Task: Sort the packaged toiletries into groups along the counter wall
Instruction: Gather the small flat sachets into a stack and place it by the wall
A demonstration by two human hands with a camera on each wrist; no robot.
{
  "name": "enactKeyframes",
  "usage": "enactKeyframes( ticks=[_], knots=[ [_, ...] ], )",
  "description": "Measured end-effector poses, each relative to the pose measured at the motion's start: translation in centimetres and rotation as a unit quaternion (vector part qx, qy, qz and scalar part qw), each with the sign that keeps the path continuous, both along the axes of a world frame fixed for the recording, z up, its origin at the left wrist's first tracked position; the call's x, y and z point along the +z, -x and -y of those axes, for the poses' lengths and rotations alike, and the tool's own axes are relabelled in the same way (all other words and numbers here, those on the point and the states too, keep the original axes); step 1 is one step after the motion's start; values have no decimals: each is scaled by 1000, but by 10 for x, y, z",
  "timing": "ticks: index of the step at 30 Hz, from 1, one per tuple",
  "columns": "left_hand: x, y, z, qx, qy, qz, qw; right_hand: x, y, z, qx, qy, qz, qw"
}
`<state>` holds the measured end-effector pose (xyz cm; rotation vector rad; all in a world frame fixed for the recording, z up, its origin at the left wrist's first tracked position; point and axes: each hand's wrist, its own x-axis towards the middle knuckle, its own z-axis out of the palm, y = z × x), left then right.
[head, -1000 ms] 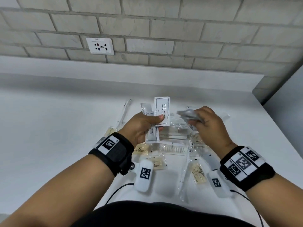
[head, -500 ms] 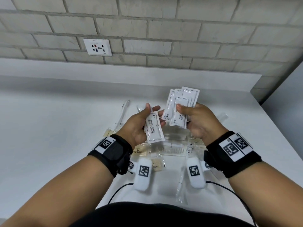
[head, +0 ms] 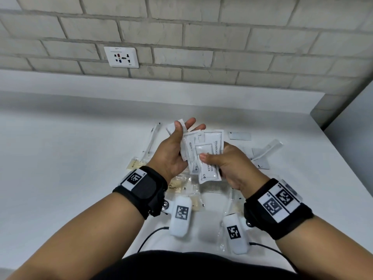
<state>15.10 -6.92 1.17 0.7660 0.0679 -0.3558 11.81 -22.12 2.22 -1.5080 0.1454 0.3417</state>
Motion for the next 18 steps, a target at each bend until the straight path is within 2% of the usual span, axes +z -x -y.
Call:
enactKeyframes(
  ticks=[2, 5, 7, 9, 11, 13, 15, 17, 18],
  knots=[
    [-3, 0, -7, -6, -15, 3, 1000, 0, -1, 6, -15, -21, -2, 1000],
    [-4, 0, -15, -44, -108, 19, 993, 2, -5, 19, 17, -9, -6, 1000],
    [-3, 1, -17, -76, -213, 69, 972, 8, -10, 28, 99, 82, 25, 991],
    [2, 0, -20, -89, -313, 98, 941, 20, -17, 38, 153, 190, 67, 968],
    [4, -4, -23, -85, -349, 96, 928, 30, -27, 47, 120, 207, 102, 966],
    [4, -8, -22, -33, -293, 75, 953, 35, -36, 52, 17, 91, 114, 989],
    [2, -10, -15, 41, -177, 27, 983, 34, -40, 54, -84, -65, 85, 991],
    [-2, -10, -6, 75, -86, -11, 993, 31, -35, 46, -102, -163, 38, 981],
    [-4, -10, -1, 77, -70, -19, 994, 28, -30, 39, -89, -183, 22, 979]
  ],
)
